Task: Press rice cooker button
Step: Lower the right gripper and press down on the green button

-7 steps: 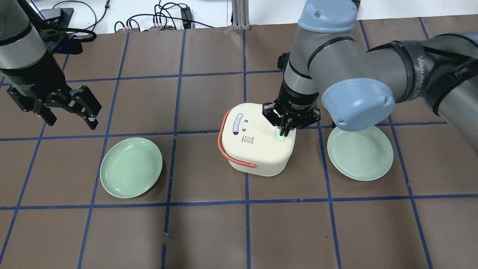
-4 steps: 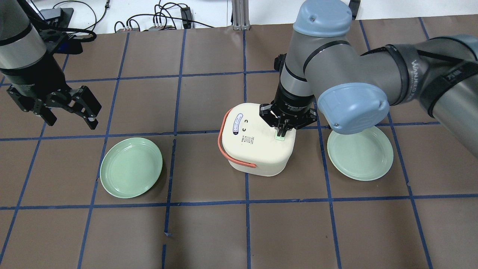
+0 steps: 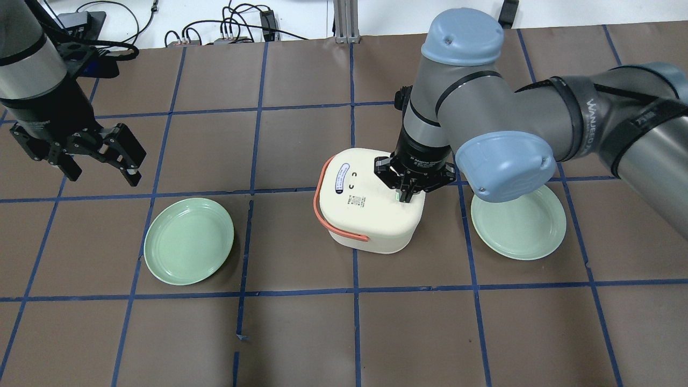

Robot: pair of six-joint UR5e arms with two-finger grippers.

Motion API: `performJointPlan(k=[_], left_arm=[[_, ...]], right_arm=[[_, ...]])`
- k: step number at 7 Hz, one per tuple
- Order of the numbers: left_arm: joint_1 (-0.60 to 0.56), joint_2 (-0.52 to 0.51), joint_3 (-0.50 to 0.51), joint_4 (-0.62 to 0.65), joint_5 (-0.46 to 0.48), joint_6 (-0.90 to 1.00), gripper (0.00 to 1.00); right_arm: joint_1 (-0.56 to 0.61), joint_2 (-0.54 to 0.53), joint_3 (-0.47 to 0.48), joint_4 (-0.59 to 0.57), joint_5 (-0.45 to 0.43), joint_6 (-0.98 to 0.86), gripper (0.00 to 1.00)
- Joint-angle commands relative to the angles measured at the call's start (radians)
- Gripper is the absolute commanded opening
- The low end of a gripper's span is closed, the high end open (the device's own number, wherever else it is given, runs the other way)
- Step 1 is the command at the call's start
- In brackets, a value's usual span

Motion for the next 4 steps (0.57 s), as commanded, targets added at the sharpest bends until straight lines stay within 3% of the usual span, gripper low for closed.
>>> performJointPlan(k=[1,4], left_arm=[[0.000,0.000,0.000,0.000,0.002,0.000,1.00],[0.000,0.000,0.000,0.000,0.000,0.000,1.00]], right_arm=[[0.000,0.001,0.008,-0.026,0.001,0.002,0.17],[0.000,-0.001,0.005,-0.026,0.001,0.007,0.19]])
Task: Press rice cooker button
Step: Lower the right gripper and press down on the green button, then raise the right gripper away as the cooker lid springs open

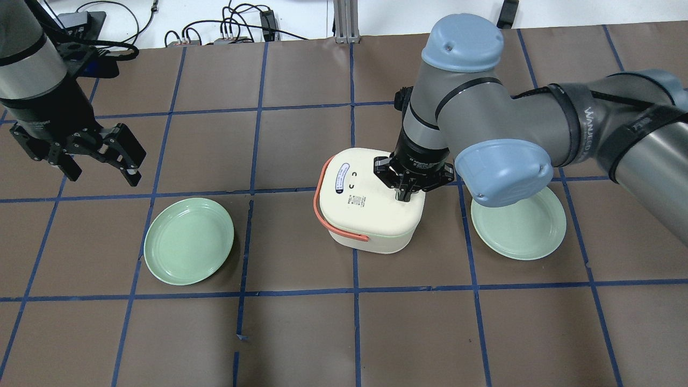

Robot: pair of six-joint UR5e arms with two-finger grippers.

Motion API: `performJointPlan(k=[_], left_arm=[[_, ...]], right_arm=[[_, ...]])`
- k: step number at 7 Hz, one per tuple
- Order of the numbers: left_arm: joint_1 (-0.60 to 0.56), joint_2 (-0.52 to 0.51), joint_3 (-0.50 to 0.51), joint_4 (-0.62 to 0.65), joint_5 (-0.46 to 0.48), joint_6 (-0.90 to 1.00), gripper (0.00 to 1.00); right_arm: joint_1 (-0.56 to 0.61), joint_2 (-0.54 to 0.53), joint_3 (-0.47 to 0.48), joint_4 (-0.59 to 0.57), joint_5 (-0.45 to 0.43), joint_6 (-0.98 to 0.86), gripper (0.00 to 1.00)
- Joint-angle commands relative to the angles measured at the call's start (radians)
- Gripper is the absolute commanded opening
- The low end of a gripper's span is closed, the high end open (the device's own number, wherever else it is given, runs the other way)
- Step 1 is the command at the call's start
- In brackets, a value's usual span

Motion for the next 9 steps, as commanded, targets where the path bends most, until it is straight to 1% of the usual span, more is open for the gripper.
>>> performJointPlan(k=[1,2,3,4,5,6,7,9], left_arm=[[0.000,0.000,0.000,0.000,0.000,0.000,1.00],[0.000,0.000,0.000,0.000,0.000,0.000,1.00],[0.000,0.000,0.000,0.000,0.000,0.000,1.00],[0.000,0.000,0.000,0.000,0.000,0.000,1.00],[0.000,0.000,0.000,0.000,0.000,0.000,1.00],[0.000,0.000,0.000,0.000,0.000,0.000,1.00],[0.000,0.000,0.000,0.000,0.000,0.000,1.00],[0.000,0.000,0.000,0.000,0.000,0.000,1.00]], right_arm=[[0.000,-0.009,-0.024,0.008,-0.009,0.016,0.45],[0.000,-0.014,-0.082,0.026,-0.021,0.032,0.74],[-0.011,-0.008,-0.174,0.104,-0.078,0.028,0.85],[-0.024,-0.001,-0.271,0.150,-0.165,0.005,0.98],[-0.040,0.015,-0.334,0.176,-0.181,-0.056,1.00],[-0.099,0.028,-0.360,0.198,-0.178,-0.112,1.00],[-0.157,0.025,-0.351,0.199,-0.163,-0.180,1.00],[-0.173,0.026,-0.344,0.202,-0.124,-0.205,1.00]])
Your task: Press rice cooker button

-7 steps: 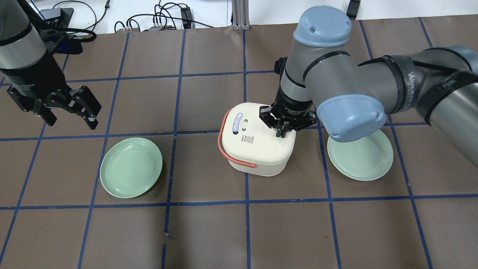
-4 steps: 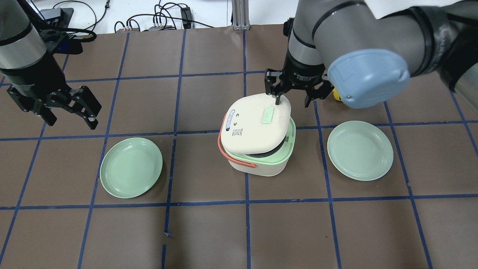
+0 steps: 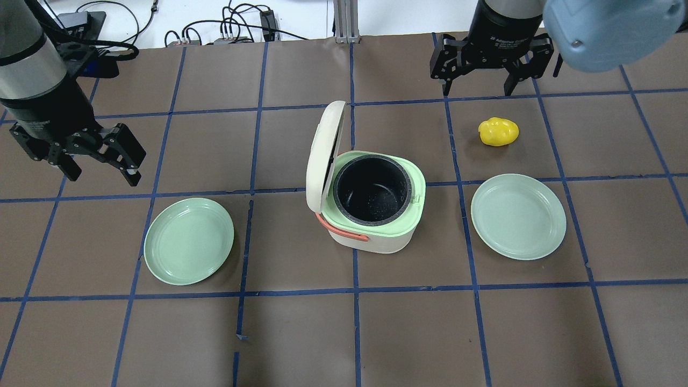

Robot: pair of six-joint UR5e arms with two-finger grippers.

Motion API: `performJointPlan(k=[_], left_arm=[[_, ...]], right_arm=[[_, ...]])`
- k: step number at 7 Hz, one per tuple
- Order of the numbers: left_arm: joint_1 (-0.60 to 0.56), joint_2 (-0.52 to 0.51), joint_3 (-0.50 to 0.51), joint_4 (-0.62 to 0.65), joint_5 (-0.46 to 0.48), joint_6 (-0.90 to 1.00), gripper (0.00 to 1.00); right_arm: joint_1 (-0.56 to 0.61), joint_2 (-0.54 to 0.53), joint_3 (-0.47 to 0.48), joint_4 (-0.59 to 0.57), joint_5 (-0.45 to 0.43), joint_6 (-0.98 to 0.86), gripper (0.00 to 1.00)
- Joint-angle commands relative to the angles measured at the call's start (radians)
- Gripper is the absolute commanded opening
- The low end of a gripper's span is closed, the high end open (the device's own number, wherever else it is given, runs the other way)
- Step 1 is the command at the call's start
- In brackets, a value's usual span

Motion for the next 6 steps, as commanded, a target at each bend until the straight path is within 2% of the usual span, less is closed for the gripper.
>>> performJointPlan(k=[1,6], left_arm=[[0.000,0.000,0.000,0.000,0.000,0.000,1.00],[0.000,0.000,0.000,0.000,0.000,0.000,1.00]], right_arm=[[-0.012,0.001,0.016,0.001,0.020,-0.018,1.00],[-0.012,-0.005,0.034,0.001,0.022,-0.018,1.00]])
